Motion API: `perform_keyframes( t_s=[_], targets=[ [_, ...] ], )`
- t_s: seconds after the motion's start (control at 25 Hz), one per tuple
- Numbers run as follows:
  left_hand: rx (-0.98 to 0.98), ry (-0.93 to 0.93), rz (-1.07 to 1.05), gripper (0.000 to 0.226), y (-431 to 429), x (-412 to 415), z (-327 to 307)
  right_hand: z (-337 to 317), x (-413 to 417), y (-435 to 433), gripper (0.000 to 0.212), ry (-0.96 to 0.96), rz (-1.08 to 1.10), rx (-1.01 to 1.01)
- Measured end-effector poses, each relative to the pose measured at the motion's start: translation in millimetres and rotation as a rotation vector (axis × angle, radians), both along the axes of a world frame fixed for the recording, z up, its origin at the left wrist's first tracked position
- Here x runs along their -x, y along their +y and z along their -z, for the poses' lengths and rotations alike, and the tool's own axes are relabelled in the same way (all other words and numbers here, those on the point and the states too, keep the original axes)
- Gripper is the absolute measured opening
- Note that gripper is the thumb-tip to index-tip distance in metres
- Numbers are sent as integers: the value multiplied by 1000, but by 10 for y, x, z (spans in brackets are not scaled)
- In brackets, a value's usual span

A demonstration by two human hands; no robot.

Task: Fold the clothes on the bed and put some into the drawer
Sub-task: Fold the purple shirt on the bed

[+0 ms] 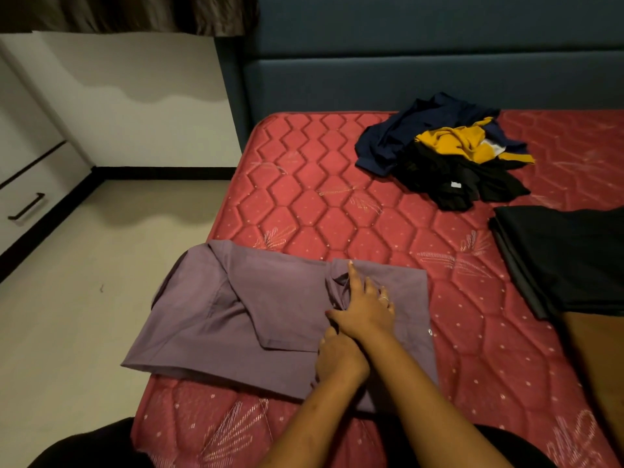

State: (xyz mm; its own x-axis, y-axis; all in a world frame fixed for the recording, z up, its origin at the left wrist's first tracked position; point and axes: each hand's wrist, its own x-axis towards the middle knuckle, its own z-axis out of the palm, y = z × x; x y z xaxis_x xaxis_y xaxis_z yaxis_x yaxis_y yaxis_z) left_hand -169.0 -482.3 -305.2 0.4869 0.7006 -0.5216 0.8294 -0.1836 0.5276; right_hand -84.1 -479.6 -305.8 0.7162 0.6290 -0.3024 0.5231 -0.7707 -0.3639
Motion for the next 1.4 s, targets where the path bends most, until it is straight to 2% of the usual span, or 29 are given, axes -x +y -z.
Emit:
perform_keyframes(
  t_s=[0.16,0.28,0.4,0.52,0.64,0.8,0.88,0.96,1.04,1.16,1.32,1.4],
  targets=[
    [-65,81,48,37,-57,42,-76,-18,5,108,75,-197,2,147],
    [5,109,119,37,-6,102,-148,34,1,81,59,-293,4,128],
    [99,121,153,53,-22,157,-172,-121,-114,46,45,-179,37,84],
    [217,94,101,65,-61,202,-206,-304,-209,-60,37,-74,117,-1],
    [384,-9,-9,58,-69,204,-287,-412,-247,-159,31,-2,241,-142],
    [715,-334,-222,32,-14,343,-440,-612,-139,-118,23,56,350,-328],
    [670,-460,-264,26,49,459,-463,-709,-51,-41,18,63,332,-355],
    [572,-564,-317,30,139,599,-570,-826,46,134,23,67,281,-375],
    [477,-624,-378,42,315,772,-715,-941,163,400,28,61,238,-405],
    [319,-658,-413,36,772,1150,-849,-1076,479,890,31,88,178,-446],
    [221,-706,-559,40,1402,1752,-816,-1131,1050,1475,27,140,-127,-435],
    [223,-737,-684,43,1674,2023,-624,-999,1211,1636,55,137,-351,-278]
  ],
)
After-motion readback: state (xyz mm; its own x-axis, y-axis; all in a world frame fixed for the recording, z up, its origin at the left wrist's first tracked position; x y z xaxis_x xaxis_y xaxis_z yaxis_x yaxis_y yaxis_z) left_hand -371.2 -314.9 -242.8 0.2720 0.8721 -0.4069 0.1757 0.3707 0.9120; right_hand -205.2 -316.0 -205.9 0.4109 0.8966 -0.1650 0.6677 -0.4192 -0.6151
